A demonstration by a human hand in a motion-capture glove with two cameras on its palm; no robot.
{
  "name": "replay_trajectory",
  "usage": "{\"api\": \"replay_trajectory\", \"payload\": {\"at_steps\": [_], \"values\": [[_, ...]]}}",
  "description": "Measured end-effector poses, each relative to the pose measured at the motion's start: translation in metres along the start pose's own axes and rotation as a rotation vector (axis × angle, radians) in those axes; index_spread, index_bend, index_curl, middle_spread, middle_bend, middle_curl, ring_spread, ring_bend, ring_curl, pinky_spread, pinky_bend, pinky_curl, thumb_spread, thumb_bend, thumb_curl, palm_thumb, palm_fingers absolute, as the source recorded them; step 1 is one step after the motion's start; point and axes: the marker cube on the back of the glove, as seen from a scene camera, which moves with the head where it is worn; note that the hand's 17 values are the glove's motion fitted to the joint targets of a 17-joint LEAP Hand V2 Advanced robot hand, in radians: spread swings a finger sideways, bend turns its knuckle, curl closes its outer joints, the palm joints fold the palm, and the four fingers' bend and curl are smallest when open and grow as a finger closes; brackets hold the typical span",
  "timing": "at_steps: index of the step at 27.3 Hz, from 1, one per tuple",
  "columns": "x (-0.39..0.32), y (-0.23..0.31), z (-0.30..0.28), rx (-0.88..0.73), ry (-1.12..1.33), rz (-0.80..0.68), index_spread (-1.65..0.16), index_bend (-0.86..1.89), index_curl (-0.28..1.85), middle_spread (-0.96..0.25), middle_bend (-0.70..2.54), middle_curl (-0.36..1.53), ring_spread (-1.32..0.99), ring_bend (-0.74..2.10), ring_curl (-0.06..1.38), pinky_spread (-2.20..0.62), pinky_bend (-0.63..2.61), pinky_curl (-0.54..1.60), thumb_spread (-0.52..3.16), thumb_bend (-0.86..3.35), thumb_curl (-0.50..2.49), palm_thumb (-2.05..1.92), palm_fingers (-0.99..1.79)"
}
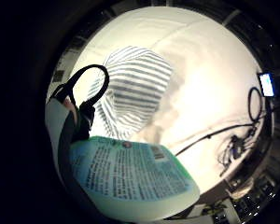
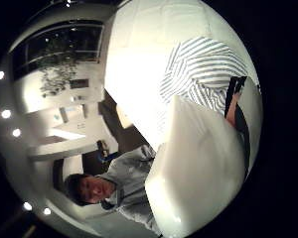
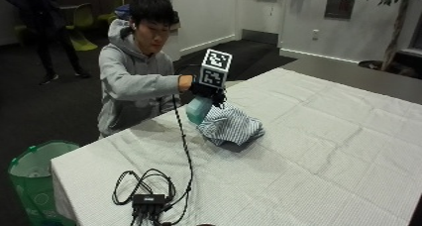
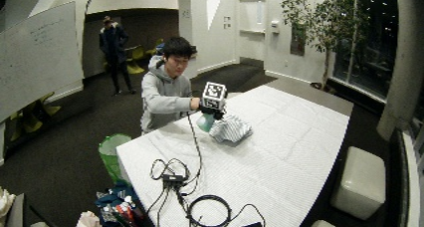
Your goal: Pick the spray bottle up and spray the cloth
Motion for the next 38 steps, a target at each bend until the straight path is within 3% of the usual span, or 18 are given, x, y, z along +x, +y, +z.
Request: {"api": "replay_trajectory", "payload": {"at_steps": [6, 17, 31, 38], "values": [[-0.021, -0.002, -0.002, -0.087, 0.197, 0.048, -0.2, 0.52, 0.55, -0.07, 0.68, 0.52, -0.17, 0.63, 0.46, -0.28, 0.32, 0.4, 0.18, -0.03, 0.66, 0.95, 1.41], [-0.015, -0.016, 0.048, -0.195, 0.302, 0.108, -0.21, 0.53, 0.56, -0.07, 0.7, 0.53, -0.17, 0.64, 0.47, -0.28, 0.34, 0.42, 0.16, -0.03, 0.69, 0.95, 1.4], [-0.041, -0.012, 0.02, -0.133, 0.326, 0.08, -0.21, 0.53, 0.57, -0.07, 0.7, 0.53, -0.17, 0.65, 0.47, -0.28, 0.34, 0.43, 0.15, -0.03, 0.72, 0.94, 1.39], [-0.045, -0.017, 0.032, -0.158, 0.337, 0.065, -0.21, 0.53, 0.58, -0.07, 0.7, 0.53, -0.17, 0.64, 0.47, -0.28, 0.34, 0.43, 0.15, -0.03, 0.73, 0.94, 1.38]]}}
